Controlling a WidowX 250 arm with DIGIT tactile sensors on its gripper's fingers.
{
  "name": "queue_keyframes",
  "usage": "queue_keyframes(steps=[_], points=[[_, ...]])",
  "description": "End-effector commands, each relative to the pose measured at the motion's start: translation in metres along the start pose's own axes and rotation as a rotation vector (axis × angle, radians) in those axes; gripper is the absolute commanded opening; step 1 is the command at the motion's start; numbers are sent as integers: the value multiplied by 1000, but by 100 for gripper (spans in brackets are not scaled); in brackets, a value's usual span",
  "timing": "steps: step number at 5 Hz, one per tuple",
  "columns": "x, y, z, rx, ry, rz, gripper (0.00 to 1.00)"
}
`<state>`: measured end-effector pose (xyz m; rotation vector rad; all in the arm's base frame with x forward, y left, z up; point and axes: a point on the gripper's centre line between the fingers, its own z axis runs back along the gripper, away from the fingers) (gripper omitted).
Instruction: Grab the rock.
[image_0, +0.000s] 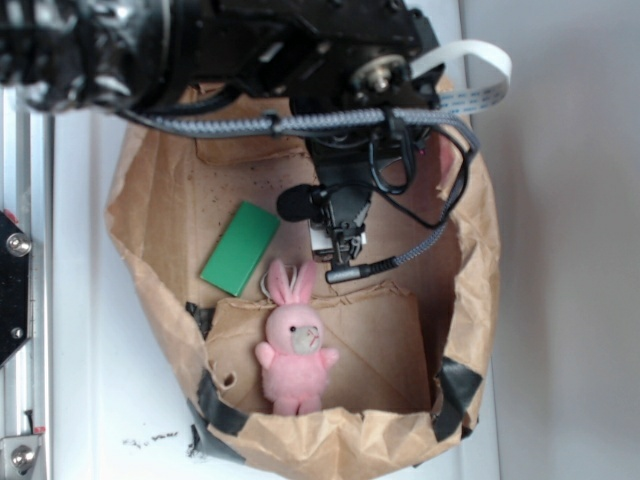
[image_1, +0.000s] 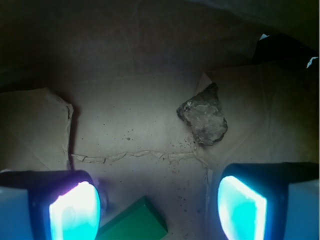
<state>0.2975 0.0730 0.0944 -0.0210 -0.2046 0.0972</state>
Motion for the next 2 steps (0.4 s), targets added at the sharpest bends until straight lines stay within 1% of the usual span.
queue_keyframes(steps=[1, 2], points=[[11, 24, 5, 6, -161, 35, 100], [16, 31, 2, -17, -155, 24, 100]])
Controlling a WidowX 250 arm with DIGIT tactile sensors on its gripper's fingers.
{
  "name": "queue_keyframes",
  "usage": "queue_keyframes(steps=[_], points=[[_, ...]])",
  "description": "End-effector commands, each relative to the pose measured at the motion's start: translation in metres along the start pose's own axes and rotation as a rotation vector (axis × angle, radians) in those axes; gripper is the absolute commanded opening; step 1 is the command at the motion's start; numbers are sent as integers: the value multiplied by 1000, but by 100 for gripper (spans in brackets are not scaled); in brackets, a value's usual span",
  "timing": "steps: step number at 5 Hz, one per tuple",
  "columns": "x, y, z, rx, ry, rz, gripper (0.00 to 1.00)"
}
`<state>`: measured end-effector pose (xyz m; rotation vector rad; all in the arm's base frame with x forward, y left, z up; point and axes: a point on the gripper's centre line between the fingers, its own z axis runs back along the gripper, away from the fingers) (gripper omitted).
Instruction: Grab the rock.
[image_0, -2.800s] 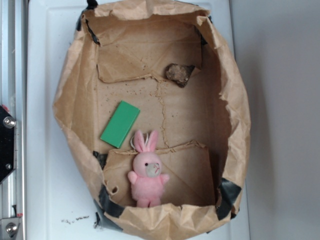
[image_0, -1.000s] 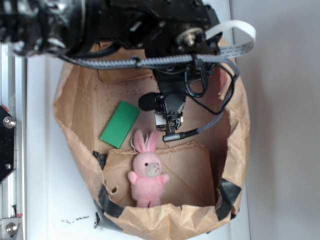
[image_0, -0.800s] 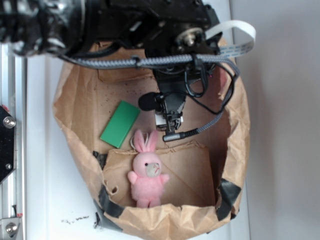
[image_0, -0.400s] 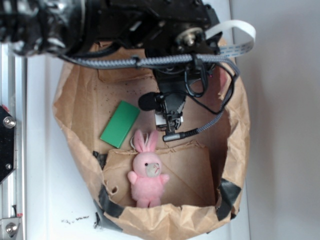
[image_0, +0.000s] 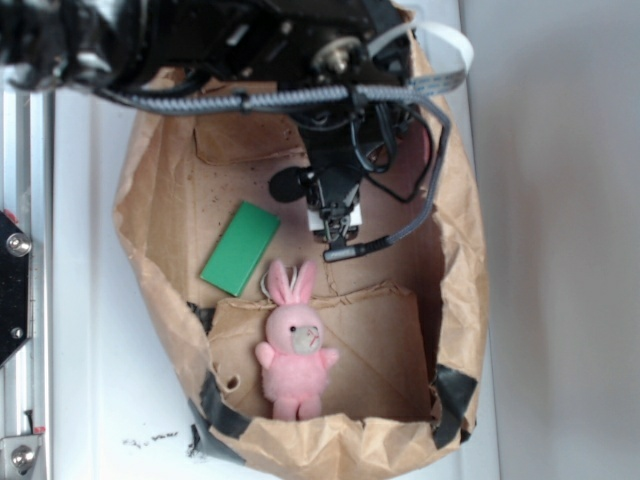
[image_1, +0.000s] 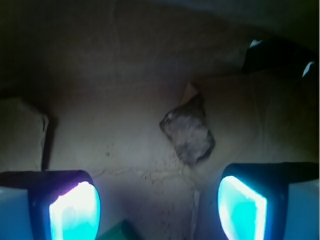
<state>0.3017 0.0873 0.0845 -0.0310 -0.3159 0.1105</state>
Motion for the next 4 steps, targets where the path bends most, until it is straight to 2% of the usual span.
queue_keyframes(steps=[1, 4], points=[[19, 17, 10, -12, -35, 13, 100], [27, 12, -15, 17, -77, -7, 100]])
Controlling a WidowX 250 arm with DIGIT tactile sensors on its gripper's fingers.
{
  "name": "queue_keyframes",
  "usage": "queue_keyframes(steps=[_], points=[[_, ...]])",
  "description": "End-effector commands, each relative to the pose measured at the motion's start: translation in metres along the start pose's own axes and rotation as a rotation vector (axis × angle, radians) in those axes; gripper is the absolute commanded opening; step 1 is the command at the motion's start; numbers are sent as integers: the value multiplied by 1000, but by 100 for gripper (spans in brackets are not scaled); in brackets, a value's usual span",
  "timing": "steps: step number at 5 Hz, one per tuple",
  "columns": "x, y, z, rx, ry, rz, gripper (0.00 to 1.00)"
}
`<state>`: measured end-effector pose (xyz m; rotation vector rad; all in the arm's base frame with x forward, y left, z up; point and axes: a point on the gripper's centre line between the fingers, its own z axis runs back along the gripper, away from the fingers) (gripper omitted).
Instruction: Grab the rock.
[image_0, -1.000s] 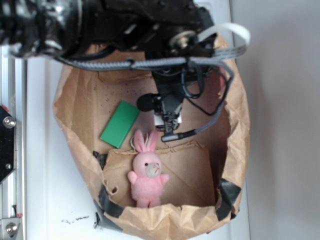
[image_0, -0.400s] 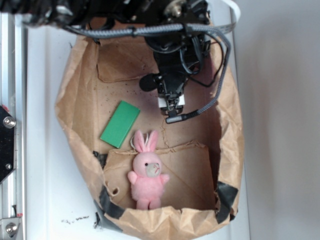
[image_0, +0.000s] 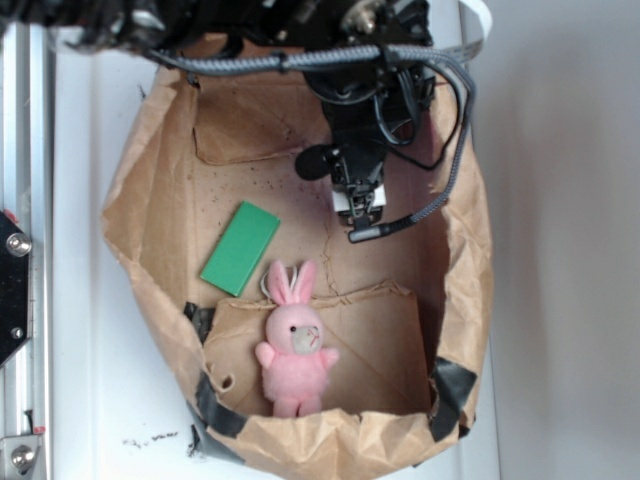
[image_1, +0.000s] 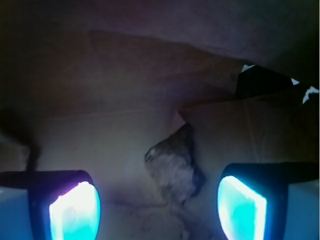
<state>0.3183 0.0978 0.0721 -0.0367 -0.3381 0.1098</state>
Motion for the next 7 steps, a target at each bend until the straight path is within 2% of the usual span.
queue_keyframes(steps=[1, 6, 7], points=[[17, 0, -7, 27, -69, -19, 100], [7, -13, -38, 63, -52, -84, 100], [10, -11, -36, 48, -43, -58, 0]])
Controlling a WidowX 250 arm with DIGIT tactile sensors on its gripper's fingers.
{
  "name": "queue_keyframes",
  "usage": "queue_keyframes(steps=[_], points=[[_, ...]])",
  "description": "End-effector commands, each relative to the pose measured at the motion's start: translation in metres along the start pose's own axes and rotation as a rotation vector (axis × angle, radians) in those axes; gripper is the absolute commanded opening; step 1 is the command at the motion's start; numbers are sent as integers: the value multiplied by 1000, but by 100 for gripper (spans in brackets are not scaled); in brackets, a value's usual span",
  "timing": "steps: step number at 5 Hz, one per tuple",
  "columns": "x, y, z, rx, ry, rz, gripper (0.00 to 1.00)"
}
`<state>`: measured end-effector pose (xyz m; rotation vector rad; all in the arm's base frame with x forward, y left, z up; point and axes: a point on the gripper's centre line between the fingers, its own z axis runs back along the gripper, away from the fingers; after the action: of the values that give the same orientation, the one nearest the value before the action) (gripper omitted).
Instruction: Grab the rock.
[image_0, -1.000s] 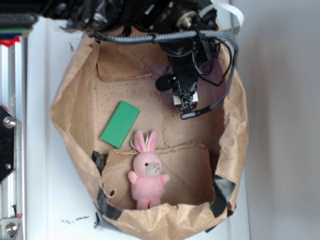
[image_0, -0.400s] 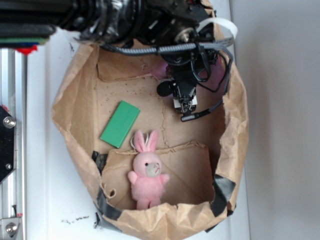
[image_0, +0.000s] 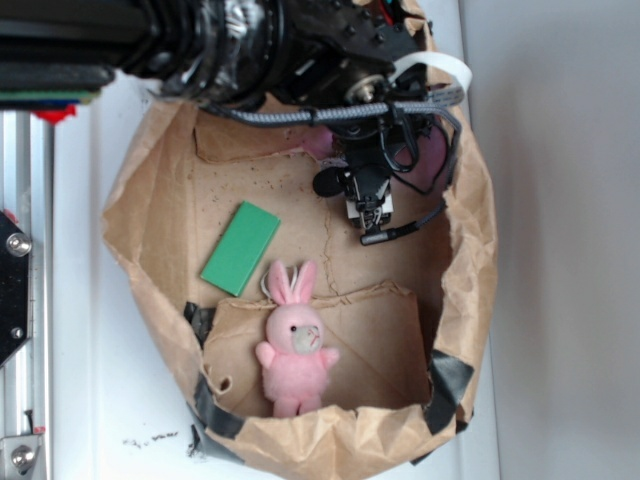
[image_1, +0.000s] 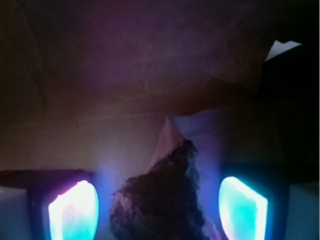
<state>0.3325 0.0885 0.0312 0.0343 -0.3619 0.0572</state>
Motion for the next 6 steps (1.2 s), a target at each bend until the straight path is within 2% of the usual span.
queue_keyframes(steps=[1, 2, 3, 4, 5, 6], points=[[16, 4, 14, -25, -21, 24, 0], [20, 11, 27, -49, -23, 47, 0], [19, 20, 58, -118, -1, 52, 0], [13, 23, 99, -170, 58, 36, 0], [11, 21, 133, -203, 72, 32, 0], [5, 8, 159, -187, 37, 35, 0]])
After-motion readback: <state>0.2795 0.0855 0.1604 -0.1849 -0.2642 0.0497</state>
